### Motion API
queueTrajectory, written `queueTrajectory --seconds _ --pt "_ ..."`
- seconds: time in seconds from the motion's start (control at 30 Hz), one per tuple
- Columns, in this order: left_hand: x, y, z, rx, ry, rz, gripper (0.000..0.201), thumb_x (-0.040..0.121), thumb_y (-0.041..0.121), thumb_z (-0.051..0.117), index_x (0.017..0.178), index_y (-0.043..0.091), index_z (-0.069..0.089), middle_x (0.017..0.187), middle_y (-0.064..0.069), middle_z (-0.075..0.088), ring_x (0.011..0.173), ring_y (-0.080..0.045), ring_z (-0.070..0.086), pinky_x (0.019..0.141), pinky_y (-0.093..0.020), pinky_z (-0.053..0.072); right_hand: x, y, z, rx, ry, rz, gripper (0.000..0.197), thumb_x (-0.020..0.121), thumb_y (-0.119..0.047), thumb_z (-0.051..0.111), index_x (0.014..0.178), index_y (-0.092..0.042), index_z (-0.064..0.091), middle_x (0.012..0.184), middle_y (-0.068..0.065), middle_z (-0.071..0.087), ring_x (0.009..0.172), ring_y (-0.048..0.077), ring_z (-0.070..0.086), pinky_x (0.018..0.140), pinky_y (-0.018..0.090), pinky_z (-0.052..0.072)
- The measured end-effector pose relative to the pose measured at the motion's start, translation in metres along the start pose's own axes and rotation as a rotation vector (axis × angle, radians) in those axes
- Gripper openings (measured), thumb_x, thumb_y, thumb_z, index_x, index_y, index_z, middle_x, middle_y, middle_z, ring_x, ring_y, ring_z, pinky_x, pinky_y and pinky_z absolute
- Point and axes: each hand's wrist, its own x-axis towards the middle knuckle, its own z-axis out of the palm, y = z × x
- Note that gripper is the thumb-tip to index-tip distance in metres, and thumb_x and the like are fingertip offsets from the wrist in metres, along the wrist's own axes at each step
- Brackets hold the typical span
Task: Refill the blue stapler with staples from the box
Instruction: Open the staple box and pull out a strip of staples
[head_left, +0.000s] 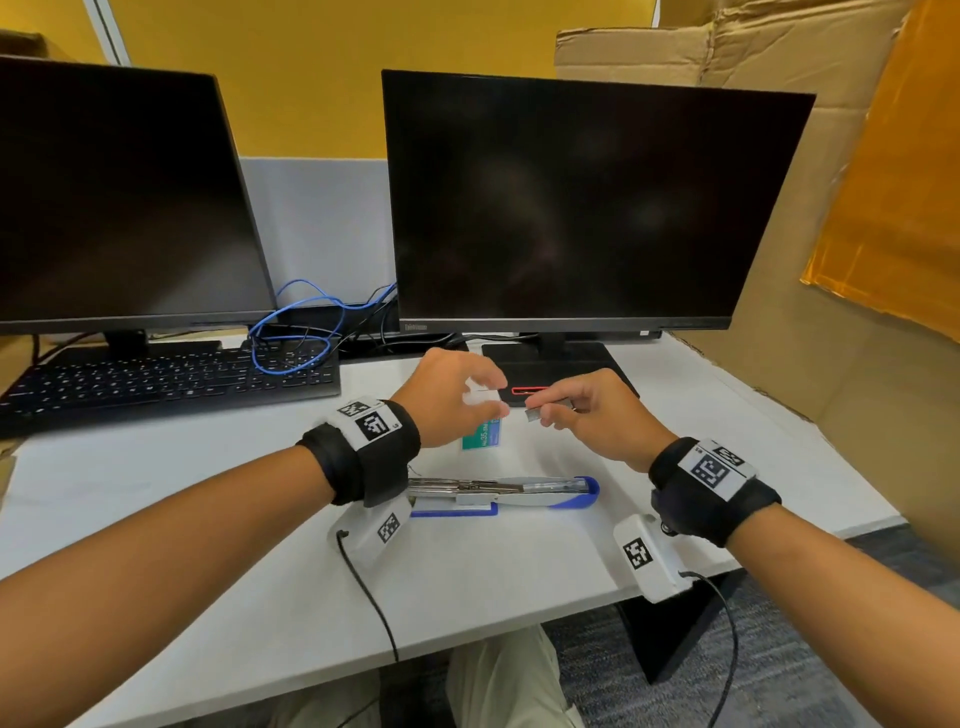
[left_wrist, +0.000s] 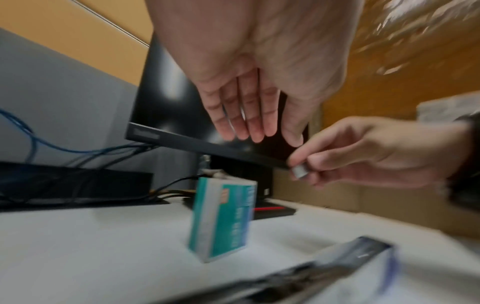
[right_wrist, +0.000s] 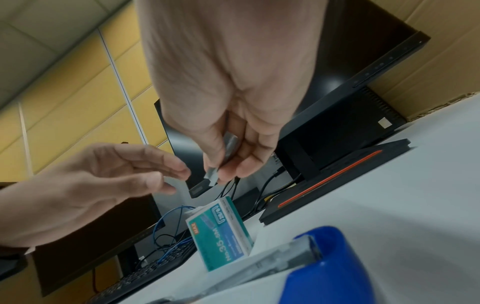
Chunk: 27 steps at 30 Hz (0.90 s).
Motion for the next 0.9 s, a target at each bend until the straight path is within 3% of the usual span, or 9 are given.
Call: queueTrajectory --seconds 0.1,0.2,0.3,0.47,0.63,0.73,0.83,0.9 --pt "-0.008 0.007 0.001 -0.149 -0.029 -0.037 0.030 0.084 0.031 0.069 0.108 0.013 0.068 0.107 -0.007 0.073 0.095 -0.019 0.068 0.086 -0.036 0.058 -0.003 -0.007 0.004 0.155 0.007 -0.059 0.020 0.092 -0.010 0.066 0.110 -0.011 0.074 0.091 0.001 0.076 0.079 0.000 0.072 0.069 0.007 0.053" --pt "-0.012 0.002 0.003 -0.276 -0.056 -0.091 0.027 0.081 0.025 0.074 0.103 0.009 0.071 0.098 -0.011 0.075 0.090 -0.022 0.073 0.086 -0.040 0.060 -0.004 -0.015 0.007 0.267 0.012 -0.085 0.019 0.088 -0.008 0.071 0.107 -0.008 0.074 0.093 0.006 0.078 0.083 0.009 0.076 0.073 0.013 0.057" --pt "-0.013 -0.004 0.004 -0.399 -0.052 -0.133 0.023 0.079 0.016 0.075 0.099 0.004 0.073 0.092 -0.014 0.077 0.083 -0.022 0.075 0.081 -0.041 0.061 -0.004 -0.018 0.011 0.282 -0.008 -0.092 0.020 0.084 -0.010 0.075 0.104 -0.010 0.076 0.095 0.002 0.078 0.086 0.008 0.075 0.074 0.014 0.058" --pt "-0.017 -0.006 0.005 -0.358 0.008 -0.127 0.017 0.080 0.012 0.074 0.094 0.004 0.074 0.089 -0.014 0.076 0.078 -0.021 0.075 0.076 -0.034 0.062 -0.003 -0.015 0.012 0.283 -0.045 -0.091 0.019 0.086 -0.013 0.074 0.104 -0.012 0.079 0.094 -0.003 0.078 0.093 0.006 0.073 0.075 0.012 0.056" --pt "-0.025 -0.010 0.007 -0.269 0.040 -0.090 0.012 0.081 0.012 0.073 0.092 0.007 0.074 0.091 -0.012 0.076 0.072 -0.017 0.073 0.064 -0.017 0.058 -0.004 -0.009 0.013 0.206 -0.081 -0.039 0.019 0.083 -0.017 0.077 0.102 -0.014 0.080 0.094 0.000 0.078 0.083 0.013 0.075 0.078 0.029 0.063" --pt "-0.031 -0.014 0.010 -0.197 -0.029 -0.075 0.018 0.079 0.014 0.076 0.096 0.010 0.075 0.095 -0.007 0.076 0.073 -0.013 0.070 0.072 -0.021 0.059 -0.008 -0.005 0.014 0.147 -0.124 -0.035 0.019 0.080 -0.016 0.081 0.098 -0.012 0.079 0.095 -0.002 0.078 0.087 0.009 0.075 0.080 0.028 0.063" --pt "-0.035 -0.020 0.015 -0.110 -0.216 -0.061 0.041 0.075 0.025 0.080 0.113 0.017 0.070 0.104 0.000 0.074 0.091 -0.010 0.070 0.089 -0.028 0.056 -0.011 -0.004 0.014 0.099 -0.153 -0.028 0.018 0.078 -0.012 0.082 0.096 -0.011 0.078 0.095 0.000 0.078 0.083 0.009 0.075 0.078 0.023 0.062" --pt "-0.036 -0.024 0.021 0.009 -0.290 -0.059 0.052 0.075 0.036 0.078 0.123 0.023 0.065 0.113 0.005 0.071 0.103 -0.010 0.064 0.094 -0.032 0.054 -0.013 -0.002 0.012 0.025 -0.172 -0.033 0.017 0.079 -0.010 0.080 0.096 -0.011 0.079 0.094 0.000 0.077 0.081 0.010 0.074 0.074 0.015 0.059"
